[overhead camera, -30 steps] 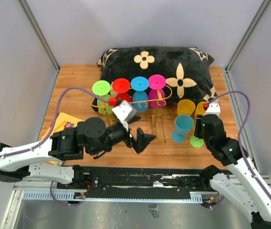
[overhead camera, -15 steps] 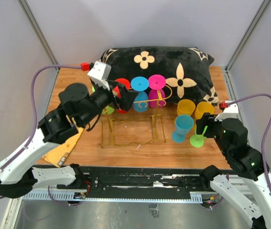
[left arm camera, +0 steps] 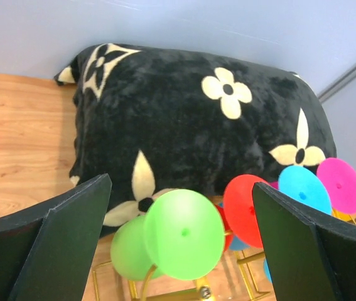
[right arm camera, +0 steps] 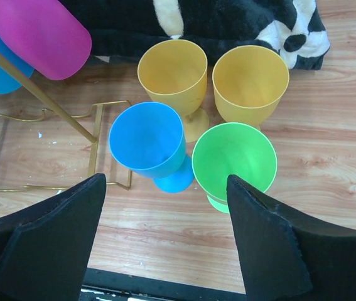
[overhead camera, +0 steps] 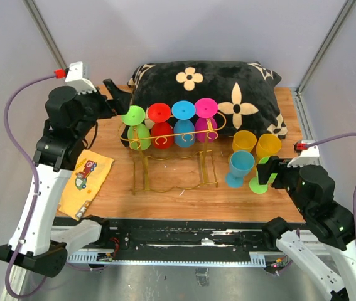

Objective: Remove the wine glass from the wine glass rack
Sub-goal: Pick up the wine glass from the wine rack.

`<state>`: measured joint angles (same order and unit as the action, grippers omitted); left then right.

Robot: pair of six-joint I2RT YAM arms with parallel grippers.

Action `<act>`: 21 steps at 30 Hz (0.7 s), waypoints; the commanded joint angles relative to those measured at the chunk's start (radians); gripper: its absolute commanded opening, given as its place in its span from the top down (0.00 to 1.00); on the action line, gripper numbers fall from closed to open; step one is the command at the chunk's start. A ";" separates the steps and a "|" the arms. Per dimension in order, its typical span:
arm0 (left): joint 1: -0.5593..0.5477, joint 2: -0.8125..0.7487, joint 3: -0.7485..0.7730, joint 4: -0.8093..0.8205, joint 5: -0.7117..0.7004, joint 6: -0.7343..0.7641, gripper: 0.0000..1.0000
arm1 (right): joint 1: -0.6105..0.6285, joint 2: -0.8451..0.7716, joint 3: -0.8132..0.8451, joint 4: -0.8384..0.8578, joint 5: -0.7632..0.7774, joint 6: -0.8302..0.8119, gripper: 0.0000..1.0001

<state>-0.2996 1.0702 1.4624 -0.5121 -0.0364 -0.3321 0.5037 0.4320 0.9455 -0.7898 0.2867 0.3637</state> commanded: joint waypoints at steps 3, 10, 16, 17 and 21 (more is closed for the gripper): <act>0.130 -0.044 -0.099 -0.018 0.179 -0.093 0.00 | -0.002 -0.017 0.027 -0.034 -0.021 0.017 0.21; 0.134 -0.109 -0.205 0.058 0.262 -0.163 0.03 | -0.003 -0.028 0.019 -0.041 -0.051 0.014 0.19; 0.134 -0.123 -0.215 0.058 0.236 -0.161 0.17 | -0.002 -0.034 0.013 -0.045 -0.061 0.020 0.18; 0.134 -0.124 -0.214 0.057 0.237 -0.159 0.20 | -0.002 -0.036 0.013 -0.045 -0.061 0.021 0.19; 0.134 -0.120 -0.213 0.038 0.240 -0.147 0.26 | -0.002 -0.041 0.016 -0.048 -0.061 0.026 0.18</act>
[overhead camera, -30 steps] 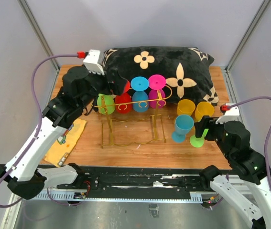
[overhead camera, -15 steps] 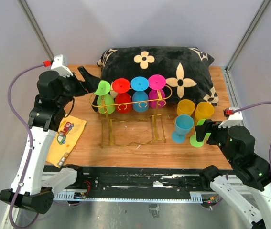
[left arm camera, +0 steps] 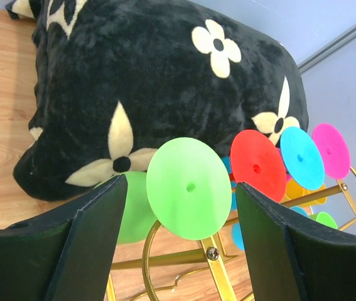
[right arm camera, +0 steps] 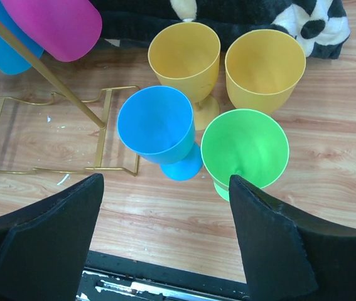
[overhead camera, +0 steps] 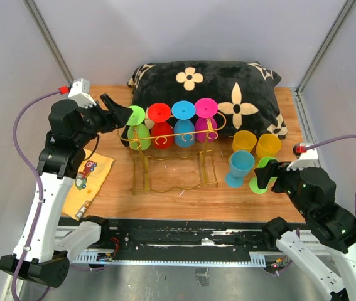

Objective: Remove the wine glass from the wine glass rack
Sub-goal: Pick up the wine glass from the wine rack.

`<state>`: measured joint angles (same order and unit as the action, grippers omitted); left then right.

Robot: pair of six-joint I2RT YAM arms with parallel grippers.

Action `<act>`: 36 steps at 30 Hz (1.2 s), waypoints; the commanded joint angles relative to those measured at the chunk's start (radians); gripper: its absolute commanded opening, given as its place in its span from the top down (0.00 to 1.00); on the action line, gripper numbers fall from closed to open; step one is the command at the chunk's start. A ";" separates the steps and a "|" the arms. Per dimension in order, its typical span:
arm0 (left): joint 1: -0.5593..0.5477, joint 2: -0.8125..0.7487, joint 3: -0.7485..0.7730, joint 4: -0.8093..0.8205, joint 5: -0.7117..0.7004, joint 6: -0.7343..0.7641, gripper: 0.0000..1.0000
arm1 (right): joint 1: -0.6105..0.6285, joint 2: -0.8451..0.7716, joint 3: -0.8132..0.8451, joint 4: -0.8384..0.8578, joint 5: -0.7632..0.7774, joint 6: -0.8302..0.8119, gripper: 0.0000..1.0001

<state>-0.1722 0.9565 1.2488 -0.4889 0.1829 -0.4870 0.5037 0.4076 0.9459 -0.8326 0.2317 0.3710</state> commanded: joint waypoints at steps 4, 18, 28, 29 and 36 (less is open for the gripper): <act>0.007 -0.003 -0.008 0.014 0.023 0.013 0.30 | -0.002 -0.023 0.015 -0.006 -0.009 0.028 0.18; 0.007 0.053 -0.013 0.046 0.003 0.014 0.42 | -0.002 -0.035 0.006 -0.014 -0.011 0.036 0.18; 0.007 0.052 -0.056 0.080 0.019 -0.001 0.60 | -0.002 -0.035 -0.006 -0.016 -0.012 0.033 0.18; 0.007 0.049 -0.058 0.089 0.021 -0.004 0.62 | -0.002 -0.035 -0.006 -0.016 -0.012 0.033 0.18; 0.007 0.032 -0.067 0.134 0.039 -0.044 0.71 | -0.002 -0.042 -0.017 -0.017 -0.015 0.036 0.18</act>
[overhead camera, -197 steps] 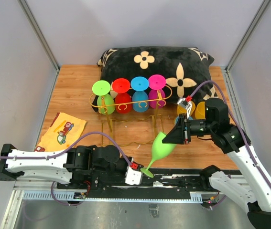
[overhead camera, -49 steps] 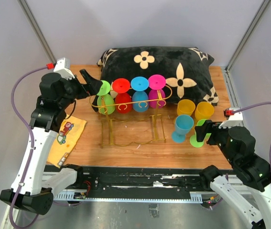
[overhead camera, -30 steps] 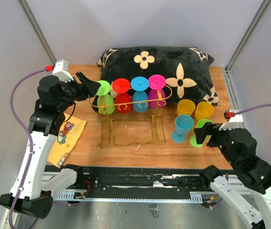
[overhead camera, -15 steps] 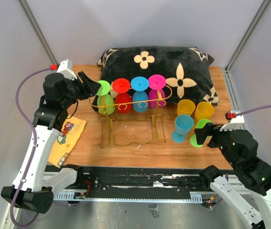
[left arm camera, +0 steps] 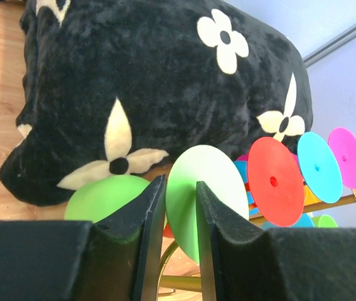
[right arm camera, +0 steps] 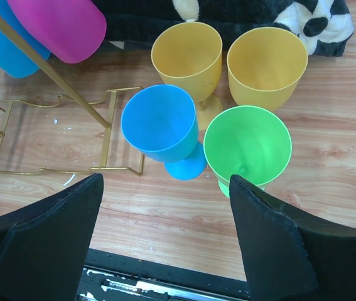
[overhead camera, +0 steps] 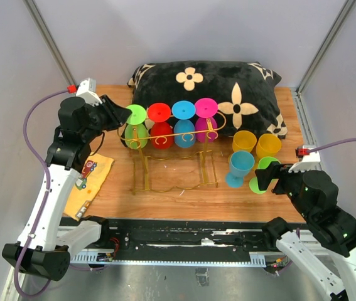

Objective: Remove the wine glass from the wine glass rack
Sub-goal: Pick up the wine glass from the wine rack.

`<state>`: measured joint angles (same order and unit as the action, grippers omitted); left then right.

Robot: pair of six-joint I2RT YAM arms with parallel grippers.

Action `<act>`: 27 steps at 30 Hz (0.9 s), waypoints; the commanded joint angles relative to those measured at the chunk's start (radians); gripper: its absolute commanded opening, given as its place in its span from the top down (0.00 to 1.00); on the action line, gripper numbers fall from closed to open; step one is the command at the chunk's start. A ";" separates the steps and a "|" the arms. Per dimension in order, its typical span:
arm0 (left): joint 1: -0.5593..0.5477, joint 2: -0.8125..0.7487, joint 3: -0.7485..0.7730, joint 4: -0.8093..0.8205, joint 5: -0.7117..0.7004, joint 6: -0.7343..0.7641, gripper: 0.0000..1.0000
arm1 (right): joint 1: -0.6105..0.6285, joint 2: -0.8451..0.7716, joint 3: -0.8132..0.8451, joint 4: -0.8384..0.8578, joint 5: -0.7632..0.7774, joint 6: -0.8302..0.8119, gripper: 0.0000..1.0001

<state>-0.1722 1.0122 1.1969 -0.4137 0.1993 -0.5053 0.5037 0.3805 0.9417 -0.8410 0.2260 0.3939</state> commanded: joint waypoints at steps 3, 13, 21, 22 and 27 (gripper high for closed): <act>0.007 -0.040 -0.025 0.082 0.030 -0.060 0.80 | -0.002 -0.016 -0.017 -0.009 -0.012 0.013 0.18; 0.007 -0.101 -0.065 0.195 0.032 -0.212 0.98 | -0.002 -0.021 -0.021 -0.011 -0.014 0.017 0.18; 0.007 -0.106 -0.082 0.242 0.075 -0.266 0.99 | -0.002 -0.038 -0.023 -0.024 -0.009 0.021 0.18; 0.007 -0.107 -0.086 0.243 0.077 -0.268 0.99 | -0.002 -0.040 -0.023 -0.024 -0.007 0.021 0.18; 0.007 -0.126 -0.097 0.270 0.074 -0.288 0.99 | -0.002 -0.040 -0.020 -0.026 -0.008 0.021 0.18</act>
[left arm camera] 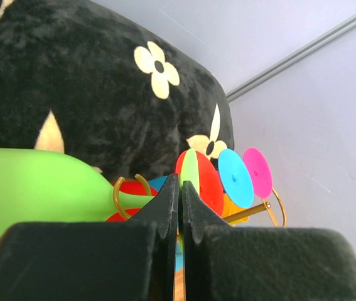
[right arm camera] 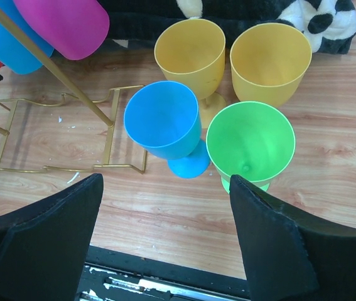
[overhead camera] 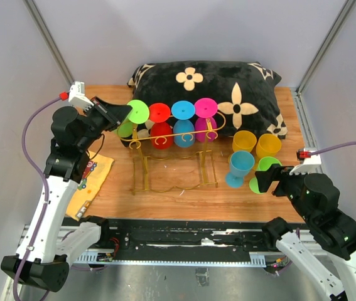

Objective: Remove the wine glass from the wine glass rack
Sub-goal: Pick up the wine glass from the wine rack.

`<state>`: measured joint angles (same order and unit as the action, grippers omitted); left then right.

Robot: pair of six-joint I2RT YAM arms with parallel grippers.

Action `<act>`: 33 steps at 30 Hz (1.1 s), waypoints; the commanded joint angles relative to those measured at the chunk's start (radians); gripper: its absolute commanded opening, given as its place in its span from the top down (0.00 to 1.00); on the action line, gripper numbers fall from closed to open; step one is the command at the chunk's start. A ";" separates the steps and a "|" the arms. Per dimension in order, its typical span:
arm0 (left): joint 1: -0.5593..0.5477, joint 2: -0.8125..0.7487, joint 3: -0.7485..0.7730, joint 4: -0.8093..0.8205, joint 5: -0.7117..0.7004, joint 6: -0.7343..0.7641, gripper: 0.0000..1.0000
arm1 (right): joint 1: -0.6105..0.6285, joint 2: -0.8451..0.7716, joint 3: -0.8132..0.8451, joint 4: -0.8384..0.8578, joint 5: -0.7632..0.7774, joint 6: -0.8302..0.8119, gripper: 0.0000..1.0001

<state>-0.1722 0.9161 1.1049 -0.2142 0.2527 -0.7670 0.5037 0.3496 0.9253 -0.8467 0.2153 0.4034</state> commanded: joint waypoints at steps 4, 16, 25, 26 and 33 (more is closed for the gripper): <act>0.007 -0.033 0.005 0.082 0.028 -0.048 1.00 | -0.002 -0.013 -0.003 -0.024 0.005 0.009 0.18; 0.007 -0.102 -0.174 0.289 0.009 -0.332 0.99 | -0.003 -0.012 -0.014 -0.025 0.007 0.005 0.18; 0.007 -0.122 -0.171 0.267 -0.074 -0.364 0.99 | -0.002 -0.008 -0.018 -0.023 0.014 0.002 0.17; 0.007 -0.125 -0.175 0.265 -0.083 -0.367 0.99 | -0.002 -0.008 -0.017 -0.023 0.014 0.002 0.17; 0.007 -0.114 -0.208 0.286 -0.111 -0.375 0.99 | -0.002 -0.008 -0.011 -0.024 0.013 -0.003 0.17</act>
<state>-0.1703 0.8021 0.9157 0.0093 0.1642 -1.1267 0.5037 0.3447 0.9184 -0.8654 0.2165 0.4038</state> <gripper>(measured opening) 0.025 0.825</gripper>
